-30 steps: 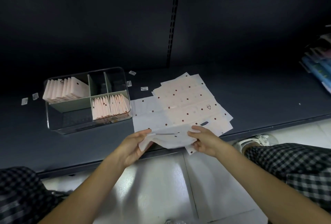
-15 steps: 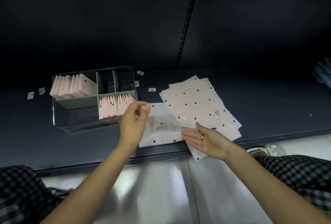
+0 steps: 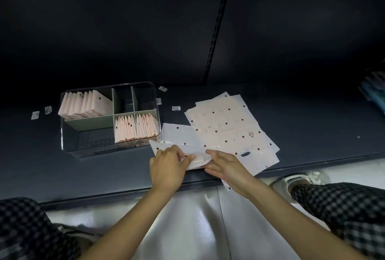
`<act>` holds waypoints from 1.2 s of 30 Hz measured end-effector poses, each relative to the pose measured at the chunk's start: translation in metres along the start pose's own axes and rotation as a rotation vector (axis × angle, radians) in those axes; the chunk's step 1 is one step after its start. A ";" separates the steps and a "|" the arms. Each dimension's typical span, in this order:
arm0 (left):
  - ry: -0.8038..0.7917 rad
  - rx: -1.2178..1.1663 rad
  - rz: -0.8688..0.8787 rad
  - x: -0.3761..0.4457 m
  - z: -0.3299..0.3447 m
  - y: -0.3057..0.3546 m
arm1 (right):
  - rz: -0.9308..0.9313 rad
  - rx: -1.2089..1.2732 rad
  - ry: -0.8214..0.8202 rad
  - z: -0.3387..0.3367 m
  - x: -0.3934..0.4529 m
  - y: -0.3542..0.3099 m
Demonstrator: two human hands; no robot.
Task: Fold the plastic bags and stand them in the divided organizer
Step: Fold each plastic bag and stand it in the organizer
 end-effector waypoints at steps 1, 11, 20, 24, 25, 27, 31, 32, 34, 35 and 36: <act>-0.014 -0.061 -0.048 0.000 0.002 -0.003 | -0.005 0.020 -0.005 0.002 0.000 0.000; 0.228 -0.599 -0.059 -0.006 0.001 0.005 | -0.025 0.132 -0.055 0.006 0.000 0.004; 0.239 -0.721 -0.021 -0.010 0.003 0.012 | -0.078 0.104 0.166 0.007 0.001 0.005; 0.150 -0.775 -0.001 -0.013 0.011 0.016 | -0.045 0.236 0.107 0.012 -0.002 0.005; 0.111 -0.734 0.024 -0.013 0.013 0.017 | -0.037 0.227 0.086 0.013 -0.002 0.006; 0.068 -0.657 0.089 -0.013 0.014 0.020 | -0.008 0.126 0.063 0.015 0.000 0.008; 0.128 -0.670 0.120 -0.001 -0.001 0.024 | 0.022 -0.219 -0.006 0.007 0.000 0.007; 0.137 -0.713 0.101 0.002 -0.006 0.024 | 0.015 -0.336 -0.045 0.004 -0.001 0.005; 0.109 -0.729 0.100 0.009 -0.013 0.025 | -0.060 -0.577 -0.018 -0.003 -0.005 -0.001; 0.068 -0.697 0.116 0.012 -0.016 0.026 | -0.133 -0.691 0.068 -0.009 -0.003 -0.004; 0.015 -0.662 0.137 0.015 -0.017 0.028 | -0.222 -0.792 0.184 -0.014 -0.001 -0.008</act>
Point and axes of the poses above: each hand's wrist, its own x-axis towards the middle knuckle, its own z-axis out of the palm, y = z × x, the point moved 4 cm from there along x, towards the middle knuckle, and after that the axes turned 12 degrees about z, right-handed, at the moved point
